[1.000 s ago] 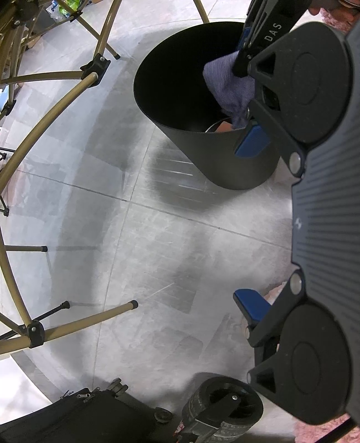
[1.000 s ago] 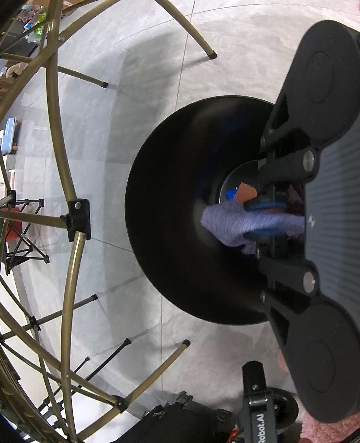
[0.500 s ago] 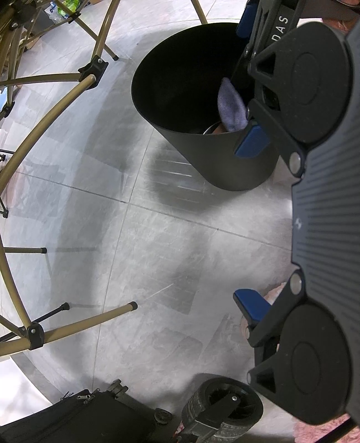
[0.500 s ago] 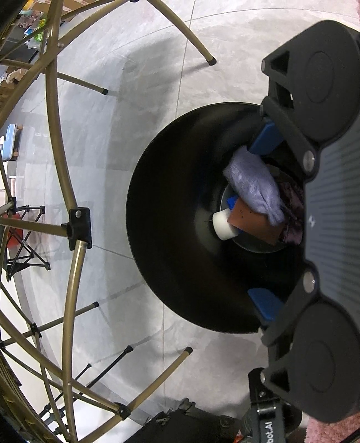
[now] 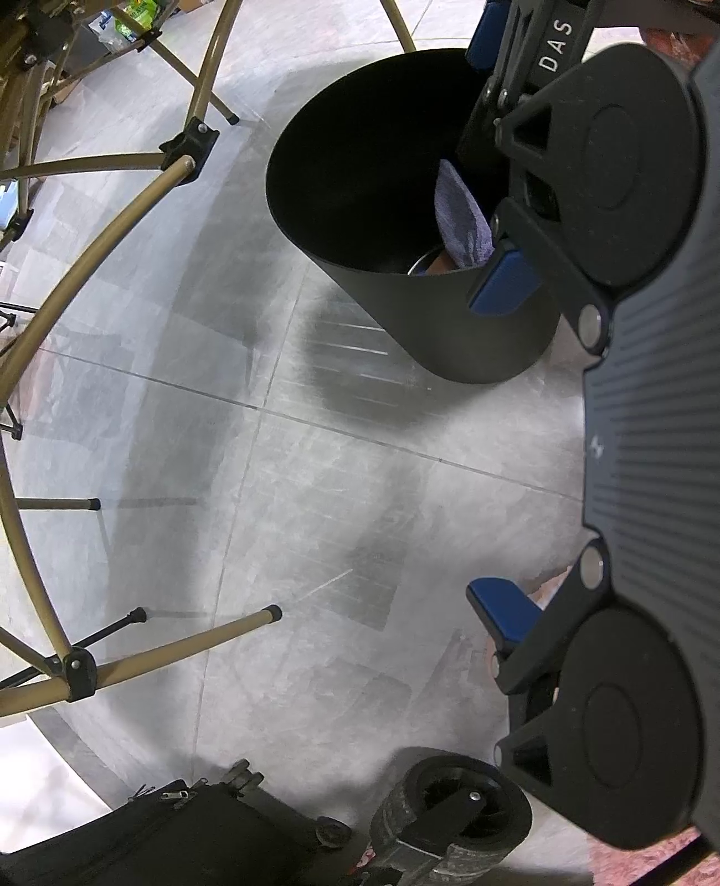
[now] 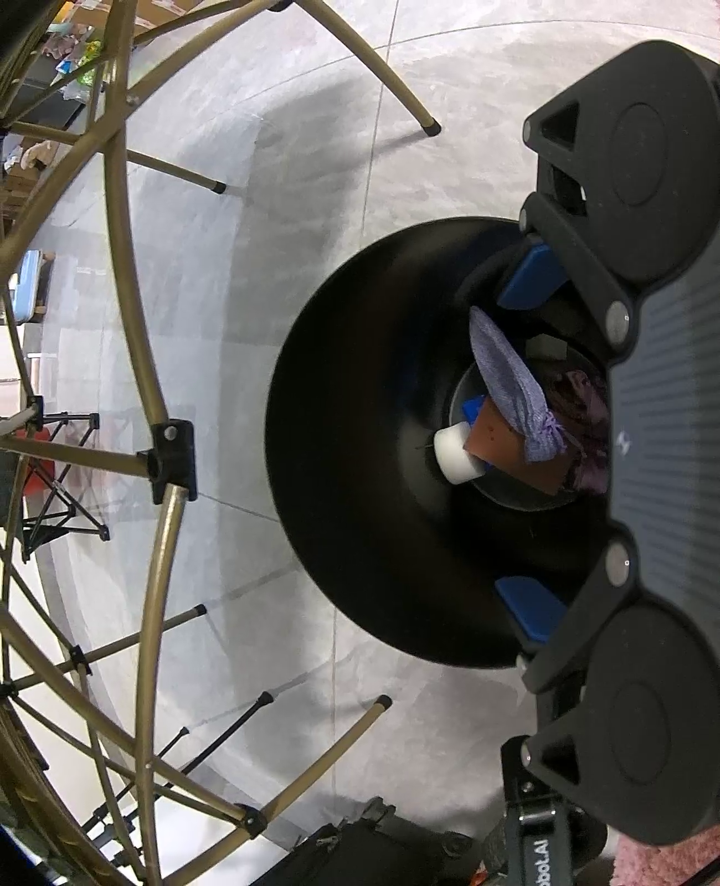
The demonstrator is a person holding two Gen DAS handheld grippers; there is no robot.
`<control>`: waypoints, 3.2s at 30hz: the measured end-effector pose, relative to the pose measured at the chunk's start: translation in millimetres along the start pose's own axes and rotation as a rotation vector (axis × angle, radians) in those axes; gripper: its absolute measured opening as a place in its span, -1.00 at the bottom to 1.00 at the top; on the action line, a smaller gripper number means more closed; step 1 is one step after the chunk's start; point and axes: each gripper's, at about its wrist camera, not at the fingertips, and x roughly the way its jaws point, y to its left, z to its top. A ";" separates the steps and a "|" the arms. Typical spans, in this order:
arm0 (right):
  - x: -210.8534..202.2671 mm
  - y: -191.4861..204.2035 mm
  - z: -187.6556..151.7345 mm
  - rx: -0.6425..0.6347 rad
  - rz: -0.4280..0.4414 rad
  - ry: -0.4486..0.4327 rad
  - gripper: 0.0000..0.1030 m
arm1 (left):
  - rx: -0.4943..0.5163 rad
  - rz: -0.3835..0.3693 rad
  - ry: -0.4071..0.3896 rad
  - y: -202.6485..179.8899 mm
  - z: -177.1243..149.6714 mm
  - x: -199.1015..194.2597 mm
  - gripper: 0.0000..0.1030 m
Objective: Collect trash
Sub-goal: 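Lower the purple cloth bag into the bin and open the right tool, then raise both tools back toward the table, then grasp the pink fuzzy pouch with the right tool while the left tool grasps the clear plastic bag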
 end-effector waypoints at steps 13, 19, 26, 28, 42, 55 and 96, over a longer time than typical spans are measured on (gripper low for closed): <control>-27.4 -5.1 5.6 -0.004 0.006 -0.096 1.00 | 0.018 -0.010 -0.116 -4.9 4.3 -27.2 1.00; -49.4 -10.0 9.4 -0.008 0.002 -0.183 1.00 | -0.005 -0.017 -0.213 -4.0 6.6 -45.1 1.00; -85.2 -17.0 13.6 -0.023 0.012 -0.321 1.00 | 0.001 -0.029 -0.322 -11.0 5.9 -73.1 1.00; -97.9 -19.2 13.9 -0.025 0.026 -0.366 1.00 | -0.004 -0.038 -0.355 -11.8 6.2 -83.6 1.00; -187.7 -44.0 31.7 -0.043 0.063 -0.752 1.00 | 0.001 -0.064 -0.545 -30.9 21.8 -149.8 1.00; -177.0 -44.1 108.2 -0.134 -0.007 -0.878 1.00 | -0.001 -0.035 -0.609 -51.0 57.1 -158.2 1.00; -135.7 -73.2 195.2 0.079 0.078 -0.890 -0.44 | -0.010 -0.066 -0.716 -86.7 179.1 -166.6 1.00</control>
